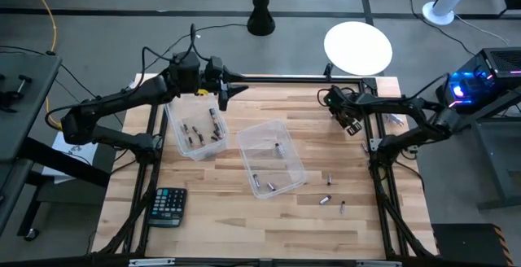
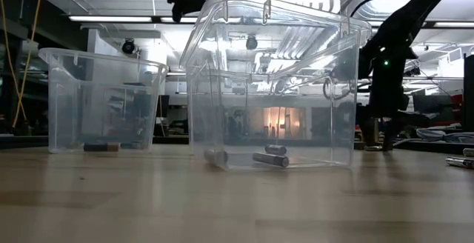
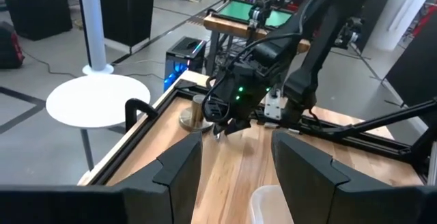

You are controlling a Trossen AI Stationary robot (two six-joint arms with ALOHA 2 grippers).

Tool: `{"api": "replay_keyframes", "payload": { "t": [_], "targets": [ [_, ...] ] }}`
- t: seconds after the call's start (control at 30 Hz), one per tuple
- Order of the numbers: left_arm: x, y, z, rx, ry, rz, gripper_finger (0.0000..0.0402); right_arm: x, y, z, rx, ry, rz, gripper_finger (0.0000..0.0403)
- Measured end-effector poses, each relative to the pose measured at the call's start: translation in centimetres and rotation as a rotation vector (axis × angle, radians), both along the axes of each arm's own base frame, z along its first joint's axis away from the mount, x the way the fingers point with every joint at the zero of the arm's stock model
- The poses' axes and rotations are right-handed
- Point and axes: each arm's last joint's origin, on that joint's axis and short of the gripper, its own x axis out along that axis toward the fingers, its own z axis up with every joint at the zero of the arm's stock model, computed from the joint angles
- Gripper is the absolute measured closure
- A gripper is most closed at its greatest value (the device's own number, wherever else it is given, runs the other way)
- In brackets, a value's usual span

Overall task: Sort batteries
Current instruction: Put the silver battery into the right transparent bin

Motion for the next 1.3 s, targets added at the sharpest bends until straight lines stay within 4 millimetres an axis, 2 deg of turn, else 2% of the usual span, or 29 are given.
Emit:
{"api": "replay_keyframes", "payload": {
  "t": [0.1,0.23,0.4,0.53,0.63,0.77,0.9,1.0,1.13,1.3],
  "targets": [
    [-0.1,0.1,-0.2,-0.009,0.017,0.004,0.0233,0.0,0.0,-0.3,0.015,0.014,0.006,0.0261],
    [-0.1,0.0,-0.4,-0.020,0.038,0.004,0.0233,0.0,0.3,-0.5,0.051,0.059,0.119,0.0285],
    [-0.1,0.0,-0.4,-0.021,0.035,0.004,0.0233,0.1,1.2,-0.3,0.067,0.119,0.259,0.0381],
    [-0.1,0.1,-0.2,-0.054,0.013,0.013,0.0233,0.4,2.2,0.8,0.029,0.110,0.373,0.0385],
    [-0.1,0.1,-0.1,-0.067,-0.005,0.018,0.0233,0.8,3.4,2.5,-0.062,0.065,0.483,0.0396],
    [0.0,0.1,0.1,-0.070,-0.029,0.025,0.0233,2.0,5.8,5.7,-0.278,-0.071,0.663,0.0396],
    [0.1,0.2,0.5,-0.083,-0.076,0.035,0.0233,4.0,9.2,9.6,-0.577,-0.332,0.884,0.0398],
    [0.3,0.3,0.8,-0.098,-0.119,0.042,0.0233,5.5,12.0,11.8,-0.729,-0.559,1.043,0.0397],
    [1.0,0.6,0.8,-0.142,-0.180,0.054,0.0233,7.2,15.1,12.4,-0.773,-0.745,1.152,0.0396],
    [2.1,0.9,0.4,-0.211,-0.227,0.056,0.0233,9.0,17.6,10.6,-0.705,-0.781,1.259,0.0391]
  ]
}}
